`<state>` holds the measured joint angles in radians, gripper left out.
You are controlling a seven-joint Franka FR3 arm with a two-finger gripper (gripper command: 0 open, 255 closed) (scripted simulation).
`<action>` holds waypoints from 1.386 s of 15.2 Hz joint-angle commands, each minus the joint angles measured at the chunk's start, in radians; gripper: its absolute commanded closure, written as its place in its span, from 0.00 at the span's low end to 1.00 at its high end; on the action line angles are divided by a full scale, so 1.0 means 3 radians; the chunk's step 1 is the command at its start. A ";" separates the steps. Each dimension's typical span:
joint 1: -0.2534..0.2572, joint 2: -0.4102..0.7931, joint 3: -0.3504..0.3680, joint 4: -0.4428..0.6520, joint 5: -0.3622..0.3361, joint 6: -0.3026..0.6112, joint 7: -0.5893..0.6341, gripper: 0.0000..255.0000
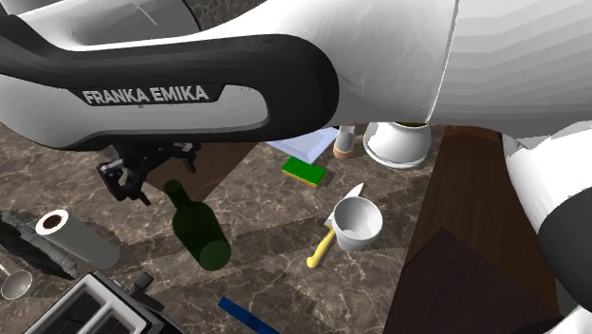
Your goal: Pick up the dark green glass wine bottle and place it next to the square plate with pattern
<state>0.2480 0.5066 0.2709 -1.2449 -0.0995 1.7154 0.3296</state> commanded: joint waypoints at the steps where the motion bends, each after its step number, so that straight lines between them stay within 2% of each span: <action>1: -0.0008 -0.0007 -0.0001 -0.0139 0.0000 0.0131 0.0005 0.00; 9: -0.0008 -0.0007 -0.0001 -0.0138 0.0000 0.0131 0.0005 0.00; 10: -0.0008 -0.0007 -0.0001 -0.0138 0.0000 0.0131 0.0005 1.00; 19: -0.0008 -0.0007 -0.0001 -0.0139 0.0000 0.0131 0.0005 1.00; 21: -0.0001 -0.0006 0.0001 -0.0047 0.0001 0.0041 0.0004 1.00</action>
<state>0.2475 0.5062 0.2709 -1.2675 -0.0998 1.7375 0.3313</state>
